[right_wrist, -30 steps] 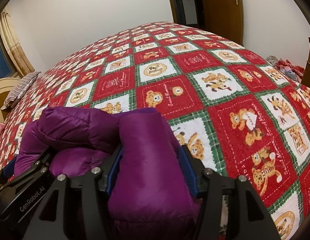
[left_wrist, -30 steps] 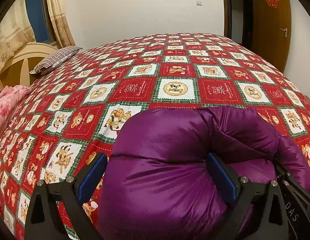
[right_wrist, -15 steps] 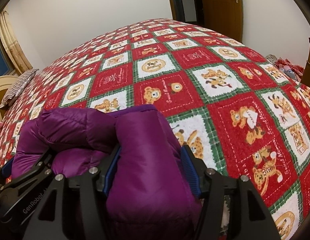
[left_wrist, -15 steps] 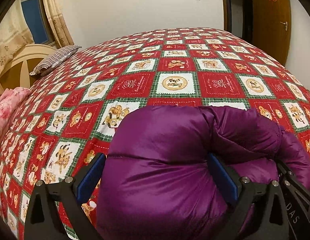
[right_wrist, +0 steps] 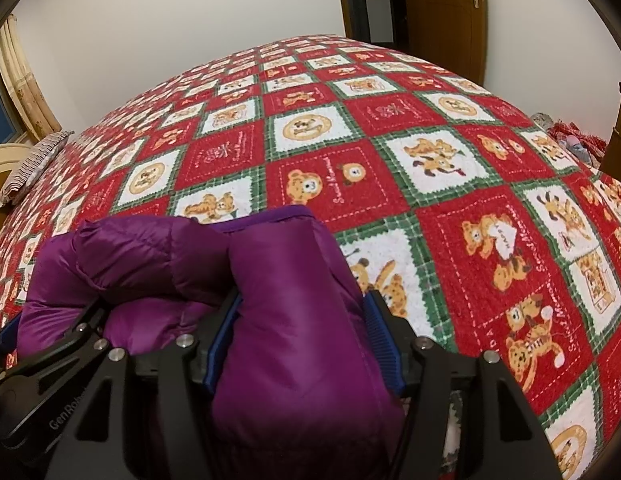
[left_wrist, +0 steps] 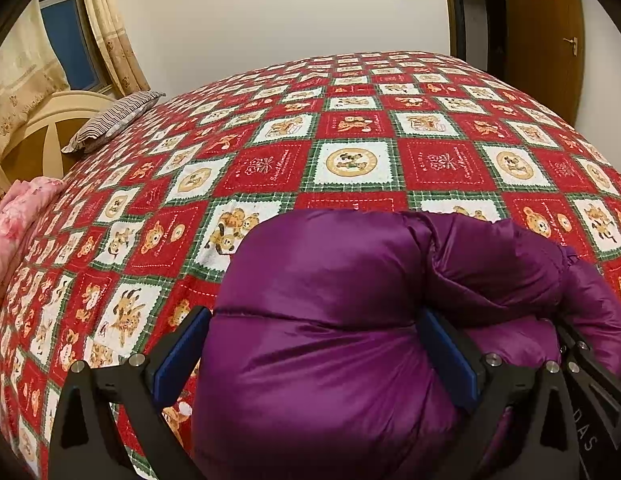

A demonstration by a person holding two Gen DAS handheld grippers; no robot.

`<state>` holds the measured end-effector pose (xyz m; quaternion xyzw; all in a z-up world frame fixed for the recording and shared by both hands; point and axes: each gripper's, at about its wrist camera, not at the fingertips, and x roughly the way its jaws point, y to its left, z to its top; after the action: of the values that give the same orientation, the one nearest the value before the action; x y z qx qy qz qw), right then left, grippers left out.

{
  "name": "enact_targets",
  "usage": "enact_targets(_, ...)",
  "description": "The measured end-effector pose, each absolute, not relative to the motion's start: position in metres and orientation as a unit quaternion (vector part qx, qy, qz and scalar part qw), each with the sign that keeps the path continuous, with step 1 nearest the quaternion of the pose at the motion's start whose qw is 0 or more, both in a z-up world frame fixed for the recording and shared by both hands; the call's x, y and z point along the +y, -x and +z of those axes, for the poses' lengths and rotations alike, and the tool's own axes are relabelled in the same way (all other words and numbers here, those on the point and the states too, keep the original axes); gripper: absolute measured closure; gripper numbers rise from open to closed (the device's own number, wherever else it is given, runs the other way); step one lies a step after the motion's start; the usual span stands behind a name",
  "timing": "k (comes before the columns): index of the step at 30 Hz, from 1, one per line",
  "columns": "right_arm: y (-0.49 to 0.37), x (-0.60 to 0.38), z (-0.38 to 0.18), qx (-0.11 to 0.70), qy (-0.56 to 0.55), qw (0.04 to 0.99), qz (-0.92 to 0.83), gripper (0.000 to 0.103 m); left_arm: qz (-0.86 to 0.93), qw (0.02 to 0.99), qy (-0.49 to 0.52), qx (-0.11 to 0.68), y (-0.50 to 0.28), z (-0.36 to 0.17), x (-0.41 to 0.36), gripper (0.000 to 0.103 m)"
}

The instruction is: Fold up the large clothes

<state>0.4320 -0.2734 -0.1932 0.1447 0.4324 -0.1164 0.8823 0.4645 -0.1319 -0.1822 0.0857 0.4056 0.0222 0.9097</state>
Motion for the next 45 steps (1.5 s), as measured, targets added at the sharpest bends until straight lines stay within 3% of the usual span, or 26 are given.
enact_targets(17, -0.432, -0.277, -0.195, 0.433, -0.156, 0.882, -0.104, 0.039, -0.022, 0.899, -0.048, 0.434, -0.458, -0.170, -0.113, 0.001)
enact_targets(22, -0.403, -0.288, -0.162, 0.407, -0.180, 0.892, -0.082, 0.036, -0.051, 0.925, -0.047, 0.375, -0.401, -0.132, -0.067, 0.001)
enact_targets(27, -0.365, -0.293, -0.156, 0.395, -0.168, 0.899, -0.087, 0.031, -0.071, 0.907, -0.019, 0.415, -0.392, -0.162, -0.039, 0.001)
enact_targets(38, -0.365, -0.296, -0.189, 0.398, -0.201, 0.893, -0.056, 0.030, -0.076, 0.916, -0.059, 0.389, -0.385, -0.177, -0.064, 0.001)
enact_targets(42, -0.365, -0.290, -0.188, 0.397, -0.191, 0.896, -0.054, 0.034, -0.073, 0.919, -0.062, 0.383, -0.385, -0.179, -0.067, 0.001)
enact_targets(45, -0.362, -0.283, -0.187, 0.396, -0.184, 0.899, -0.037, 0.044, -0.077, 0.918, -0.062, 0.384, -0.385, -0.180, -0.069, 0.001)
